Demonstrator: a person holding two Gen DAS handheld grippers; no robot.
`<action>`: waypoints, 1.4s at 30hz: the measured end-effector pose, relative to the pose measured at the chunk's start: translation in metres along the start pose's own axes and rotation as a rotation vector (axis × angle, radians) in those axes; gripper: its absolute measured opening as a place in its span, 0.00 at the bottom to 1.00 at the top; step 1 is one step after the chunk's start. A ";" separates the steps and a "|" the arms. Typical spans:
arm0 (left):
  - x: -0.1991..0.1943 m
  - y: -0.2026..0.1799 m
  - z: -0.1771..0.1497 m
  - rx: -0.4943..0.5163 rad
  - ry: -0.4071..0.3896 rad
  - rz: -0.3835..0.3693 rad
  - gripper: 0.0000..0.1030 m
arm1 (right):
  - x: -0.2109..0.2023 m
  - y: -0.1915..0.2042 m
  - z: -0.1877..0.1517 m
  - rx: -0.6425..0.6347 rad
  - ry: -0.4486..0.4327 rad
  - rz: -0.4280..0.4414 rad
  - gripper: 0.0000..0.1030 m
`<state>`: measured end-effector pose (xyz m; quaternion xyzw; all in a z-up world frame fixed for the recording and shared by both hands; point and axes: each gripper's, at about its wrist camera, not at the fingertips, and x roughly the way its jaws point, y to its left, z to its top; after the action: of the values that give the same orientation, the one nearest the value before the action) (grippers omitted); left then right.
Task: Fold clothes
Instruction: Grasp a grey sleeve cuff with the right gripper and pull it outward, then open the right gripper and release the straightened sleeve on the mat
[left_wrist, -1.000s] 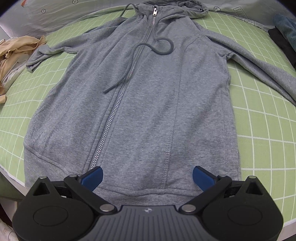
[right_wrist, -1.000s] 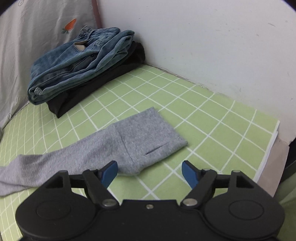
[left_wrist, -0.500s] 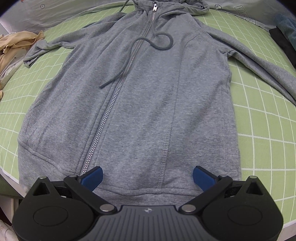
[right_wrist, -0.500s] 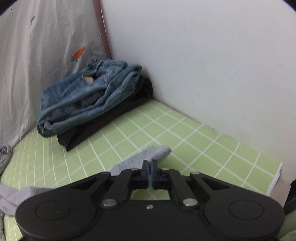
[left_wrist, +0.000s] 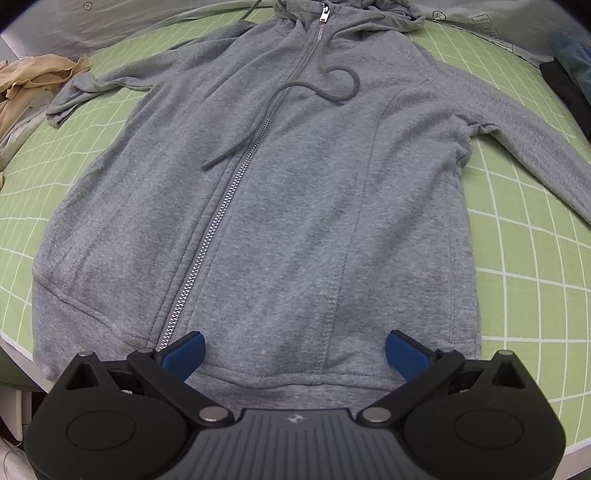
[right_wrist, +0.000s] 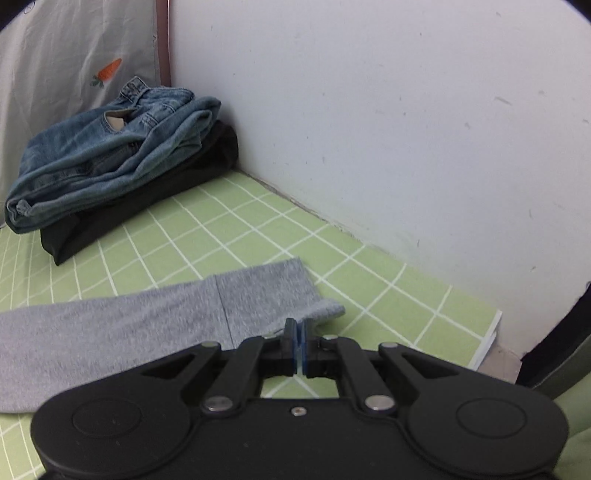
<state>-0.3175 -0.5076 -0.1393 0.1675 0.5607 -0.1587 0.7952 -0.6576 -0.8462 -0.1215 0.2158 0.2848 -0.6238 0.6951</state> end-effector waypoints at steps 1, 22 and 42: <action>0.000 0.001 0.000 0.000 0.002 -0.002 1.00 | 0.003 -0.001 -0.002 -0.008 0.003 -0.021 0.02; -0.019 0.059 0.005 -0.051 -0.068 -0.010 0.99 | -0.038 0.110 -0.031 -0.145 0.074 0.157 0.59; 0.022 0.404 0.091 -0.356 -0.206 0.020 0.72 | -0.197 0.428 -0.155 -0.396 0.057 0.509 1.00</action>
<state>-0.0558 -0.1883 -0.0958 0.0127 0.4941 -0.0657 0.8668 -0.2649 -0.5427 -0.1294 0.1582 0.3570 -0.3561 0.8489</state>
